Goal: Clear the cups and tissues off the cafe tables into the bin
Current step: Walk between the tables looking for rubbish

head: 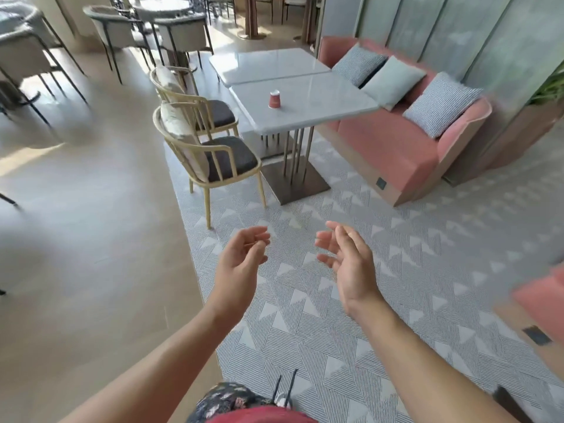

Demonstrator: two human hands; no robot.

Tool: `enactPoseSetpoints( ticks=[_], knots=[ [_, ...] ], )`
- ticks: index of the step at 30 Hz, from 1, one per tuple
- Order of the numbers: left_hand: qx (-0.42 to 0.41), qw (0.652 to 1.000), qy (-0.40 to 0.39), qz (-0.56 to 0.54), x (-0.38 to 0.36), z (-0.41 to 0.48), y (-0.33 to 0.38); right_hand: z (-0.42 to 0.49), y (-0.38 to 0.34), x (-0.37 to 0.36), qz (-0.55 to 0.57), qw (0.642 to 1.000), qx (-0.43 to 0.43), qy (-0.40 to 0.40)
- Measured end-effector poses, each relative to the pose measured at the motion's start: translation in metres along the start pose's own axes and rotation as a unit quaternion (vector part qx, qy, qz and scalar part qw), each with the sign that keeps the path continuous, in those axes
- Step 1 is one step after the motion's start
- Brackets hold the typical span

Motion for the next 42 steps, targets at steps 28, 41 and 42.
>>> enactPoseSetpoints(
  ticks=[28,41,42],
  knots=[
    [0.014,1.000,-0.016,0.021,0.007,0.577,0.118,0.525,0.130,-0.197,-0.008,0.999,0.007,0.046],
    [0.034,0.999,-0.004,0.012,-0.049,0.797,0.130,0.747,0.201,-0.218,0.003,1.000,-0.018,0.020],
    [0.029,0.999,0.002,0.017,-0.055,0.815,0.135,0.767,0.206,-0.219,0.003,1.000,-0.022,0.018]
  ],
)
Point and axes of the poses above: each hand's wrist, its own z-axis towards the middle knuckle, its own x-axis out of the back of the hand, y = z × x, the point moved 8 cm from there along z, towards the middle knuckle, and after that the axes turned 14 degrees about x, right-handed, at the moved point
